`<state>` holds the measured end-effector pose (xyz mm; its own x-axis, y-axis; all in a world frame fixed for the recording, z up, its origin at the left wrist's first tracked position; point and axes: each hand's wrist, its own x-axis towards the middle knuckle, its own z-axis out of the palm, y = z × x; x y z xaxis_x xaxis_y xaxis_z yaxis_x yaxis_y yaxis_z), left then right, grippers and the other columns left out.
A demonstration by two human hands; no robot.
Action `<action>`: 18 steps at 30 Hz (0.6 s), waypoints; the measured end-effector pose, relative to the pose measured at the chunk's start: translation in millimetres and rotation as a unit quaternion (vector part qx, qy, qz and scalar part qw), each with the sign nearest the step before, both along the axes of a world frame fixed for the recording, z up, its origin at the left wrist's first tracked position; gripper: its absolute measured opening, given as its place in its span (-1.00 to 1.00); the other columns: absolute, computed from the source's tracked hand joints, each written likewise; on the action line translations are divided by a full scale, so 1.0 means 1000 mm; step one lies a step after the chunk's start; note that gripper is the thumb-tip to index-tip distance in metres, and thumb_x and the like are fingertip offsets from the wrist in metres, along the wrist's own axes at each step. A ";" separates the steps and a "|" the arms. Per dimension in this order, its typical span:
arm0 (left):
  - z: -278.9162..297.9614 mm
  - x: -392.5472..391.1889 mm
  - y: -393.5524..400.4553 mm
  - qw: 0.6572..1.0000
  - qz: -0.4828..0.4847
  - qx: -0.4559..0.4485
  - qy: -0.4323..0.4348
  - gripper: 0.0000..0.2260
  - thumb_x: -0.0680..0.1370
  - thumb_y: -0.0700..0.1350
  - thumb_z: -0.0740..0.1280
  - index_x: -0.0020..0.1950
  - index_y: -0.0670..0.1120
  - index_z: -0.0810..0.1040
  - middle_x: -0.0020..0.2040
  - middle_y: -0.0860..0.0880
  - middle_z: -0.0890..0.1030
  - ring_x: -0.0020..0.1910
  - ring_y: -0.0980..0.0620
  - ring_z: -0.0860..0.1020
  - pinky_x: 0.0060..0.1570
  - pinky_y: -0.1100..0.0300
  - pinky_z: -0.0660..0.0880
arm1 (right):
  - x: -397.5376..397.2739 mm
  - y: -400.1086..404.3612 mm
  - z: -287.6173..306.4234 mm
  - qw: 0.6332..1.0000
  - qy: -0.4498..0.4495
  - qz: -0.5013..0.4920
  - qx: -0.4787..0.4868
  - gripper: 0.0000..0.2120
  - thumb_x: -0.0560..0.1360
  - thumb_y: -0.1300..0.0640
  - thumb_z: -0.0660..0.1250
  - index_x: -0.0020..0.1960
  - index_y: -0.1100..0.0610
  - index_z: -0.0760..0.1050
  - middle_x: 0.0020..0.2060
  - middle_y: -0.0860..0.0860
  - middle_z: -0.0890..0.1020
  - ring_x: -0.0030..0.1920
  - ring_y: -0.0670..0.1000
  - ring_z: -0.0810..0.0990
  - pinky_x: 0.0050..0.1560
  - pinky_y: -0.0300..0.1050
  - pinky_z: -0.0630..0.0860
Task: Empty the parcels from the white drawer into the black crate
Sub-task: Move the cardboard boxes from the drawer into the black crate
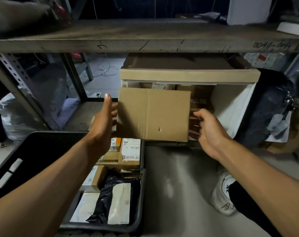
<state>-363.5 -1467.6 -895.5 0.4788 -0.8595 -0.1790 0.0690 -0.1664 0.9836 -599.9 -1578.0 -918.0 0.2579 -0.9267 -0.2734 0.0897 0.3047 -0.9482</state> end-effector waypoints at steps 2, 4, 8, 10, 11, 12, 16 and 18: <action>-0.005 -0.003 0.001 1.000 0.013 0.009 -0.014 -0.37 0.62 0.35 -0.05 0.47 -0.03 0.42 0.27 -0.14 0.57 0.18 -0.11 0.58 0.21 -0.08 0.49 | 0.000 -0.003 0.002 1.000 -0.003 -0.002 -0.002 -0.79 0.60 0.01 0.24 0.08 0.09 0.58 0.02 0.10 0.69 0.15 0.10 0.62 0.29 0.11 0.47; -0.009 -0.006 0.002 0.999 0.029 0.012 -0.021 -0.40 0.64 0.32 -0.06 0.39 -0.05 0.48 0.21 -0.13 0.60 0.12 -0.08 0.60 0.12 0.01 0.50 | 0.001 -0.004 0.004 1.000 0.000 0.004 -0.012 -0.79 0.62 0.04 0.22 0.04 0.10 0.59 -0.06 0.06 0.71 0.08 0.06 0.65 0.24 0.04 0.50; -0.014 -0.008 0.002 0.999 0.046 0.006 -0.003 -0.47 0.66 0.29 -0.06 0.14 -0.03 0.56 0.13 -0.12 0.63 0.11 -0.06 0.60 0.10 0.03 0.49 | 0.002 -0.001 0.002 1.000 0.007 0.008 -0.020 -0.79 0.63 0.05 0.20 -0.02 0.09 0.58 -0.19 0.00 0.70 -0.03 0.01 0.63 0.06 -0.06 0.51; -0.014 -0.006 0.001 0.999 0.046 0.002 0.003 -0.44 0.65 0.29 -0.06 0.26 -0.06 0.53 0.19 -0.11 0.61 0.16 -0.06 0.58 0.06 0.05 0.49 | 0.002 0.000 0.000 1.000 0.016 0.005 -0.014 -0.80 0.63 0.04 0.21 -0.01 0.09 0.58 -0.18 0.01 0.68 -0.02 0.03 0.61 0.14 0.01 0.50; -0.014 -0.005 0.000 0.999 0.044 0.000 0.002 -0.42 0.65 0.30 -0.05 0.34 -0.07 0.50 0.23 -0.11 0.59 0.20 -0.07 0.57 0.10 0.03 0.50 | 0.002 0.000 -0.002 1.000 0.019 0.005 -0.011 -0.80 0.62 0.04 0.21 -0.02 0.09 0.57 -0.20 0.01 0.68 -0.03 0.04 0.61 0.14 0.03 0.50; -0.014 -0.005 -0.001 0.999 0.043 0.000 -0.001 -0.41 0.65 0.30 -0.05 0.38 -0.07 0.48 0.27 -0.12 0.57 0.23 -0.09 0.55 0.15 -0.01 0.50 | 0.002 0.000 -0.004 1.000 0.021 0.004 -0.009 -0.79 0.62 0.04 0.21 -0.06 0.08 0.57 -0.24 -0.01 0.67 -0.06 0.03 0.60 0.13 0.05 0.51; -0.013 -0.008 -0.001 0.999 0.034 -0.005 -0.031 -0.40 0.65 0.30 -0.07 0.42 -0.04 0.48 0.30 -0.11 0.55 0.25 -0.09 0.53 0.07 0.07 0.50 | 0.001 0.000 -0.008 1.000 0.020 -0.006 -0.014 -0.74 0.64 0.03 0.17 -0.14 0.03 0.56 -0.30 -0.05 0.67 -0.11 0.03 0.60 0.01 0.00 0.50; -0.014 -0.010 -0.001 0.998 0.039 -0.008 -0.046 -0.42 0.65 0.29 -0.08 0.27 -0.06 0.54 0.17 -0.07 0.59 0.13 -0.02 0.57 -0.03 0.14 0.47 | 0.000 -0.002 -0.008 0.999 0.022 -0.022 -0.011 -0.76 0.64 0.04 0.16 -0.10 0.03 0.56 -0.26 -0.02 0.66 -0.10 0.03 0.60 -0.07 -0.03 0.51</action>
<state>-373.2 -1468.3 -909.0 0.5576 -0.8217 -0.1179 -0.0090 -0.1480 0.9889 -599.6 -1579.6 -926.3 0.2053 -0.9427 -0.2629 0.0609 0.2804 -0.9579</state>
